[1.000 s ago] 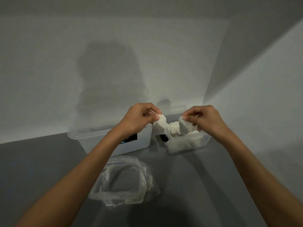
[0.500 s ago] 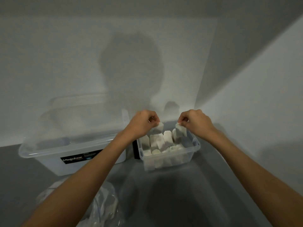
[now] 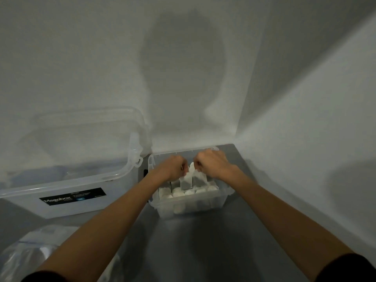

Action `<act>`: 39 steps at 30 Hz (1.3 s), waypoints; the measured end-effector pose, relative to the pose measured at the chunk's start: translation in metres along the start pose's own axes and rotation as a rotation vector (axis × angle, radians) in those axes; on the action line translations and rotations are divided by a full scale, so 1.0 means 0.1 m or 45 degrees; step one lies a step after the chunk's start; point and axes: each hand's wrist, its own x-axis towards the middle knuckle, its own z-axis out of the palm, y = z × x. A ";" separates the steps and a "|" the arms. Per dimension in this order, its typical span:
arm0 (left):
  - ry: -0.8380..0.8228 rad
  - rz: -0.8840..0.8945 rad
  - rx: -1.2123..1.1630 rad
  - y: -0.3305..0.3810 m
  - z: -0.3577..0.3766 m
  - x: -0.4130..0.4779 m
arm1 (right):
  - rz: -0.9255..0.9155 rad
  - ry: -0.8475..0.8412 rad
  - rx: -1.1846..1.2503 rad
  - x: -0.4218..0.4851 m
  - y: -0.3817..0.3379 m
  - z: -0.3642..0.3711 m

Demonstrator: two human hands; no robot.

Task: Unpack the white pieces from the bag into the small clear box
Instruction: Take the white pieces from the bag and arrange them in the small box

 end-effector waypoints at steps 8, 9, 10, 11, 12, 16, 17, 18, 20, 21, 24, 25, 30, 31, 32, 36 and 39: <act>0.059 -0.097 0.044 -0.14 0.19 0.10 | -0.012 -0.084 -0.073 0.16 -0.06 0.21; 0.069 -0.096 0.044 -0.15 0.21 0.10 | -0.010 -0.097 -0.078 0.17 -0.06 0.24; 0.077 -0.095 0.044 -0.15 0.22 0.10 | -0.007 -0.105 -0.079 0.17 -0.07 0.26; 0.089 -0.093 0.044 -0.16 0.24 0.11 | -0.004 -0.107 -0.079 0.18 -0.07 0.27; 0.100 -0.091 0.044 -0.16 0.25 0.12 | 0.000 -0.103 -0.078 0.18 -0.07 0.28; 0.129 -0.063 0.078 -0.17 0.28 0.12 | 0.019 -0.099 -0.062 0.21 -0.07 0.31; 0.136 -0.056 0.089 -0.17 0.28 0.12 | 0.023 -0.098 -0.061 0.21 -0.06 0.30; 0.145 -0.050 0.102 -0.17 0.27 0.11 | 0.025 -0.096 -0.058 0.21 -0.05 0.31; 0.157 -0.033 0.125 -0.17 0.22 0.07 | 0.023 -0.084 -0.047 0.19 -0.02 0.28; 0.164 -0.017 0.123 -0.17 0.18 0.05 | 0.029 -0.076 -0.034 0.17 -0.01 0.25; 0.215 0.037 0.061 -0.16 0.01 -0.08 | 0.059 0.000 0.005 0.13 0.00 0.10; 0.246 0.051 0.022 -0.15 -0.06 -0.14 | 0.061 0.043 0.026 0.11 -0.02 0.02; 0.305 0.133 -0.300 -0.13 -0.54 -0.63 | -0.006 0.197 0.260 -0.05 -0.30 -0.47; 0.314 0.138 -0.386 -0.13 -0.63 -0.77 | -0.045 0.218 0.322 -0.09 -0.41 -0.56; 0.321 0.136 -0.469 -0.15 -0.71 -0.92 | -0.093 0.229 0.384 -0.13 -0.54 -0.63; 0.277 0.069 -0.621 -0.41 -0.92 -1.58 | -0.244 0.217 0.542 -0.31 -1.13 -0.83; 0.182 -0.018 -0.621 -0.76 -0.96 -2.08 | -0.306 0.161 0.634 -0.44 -1.58 -0.87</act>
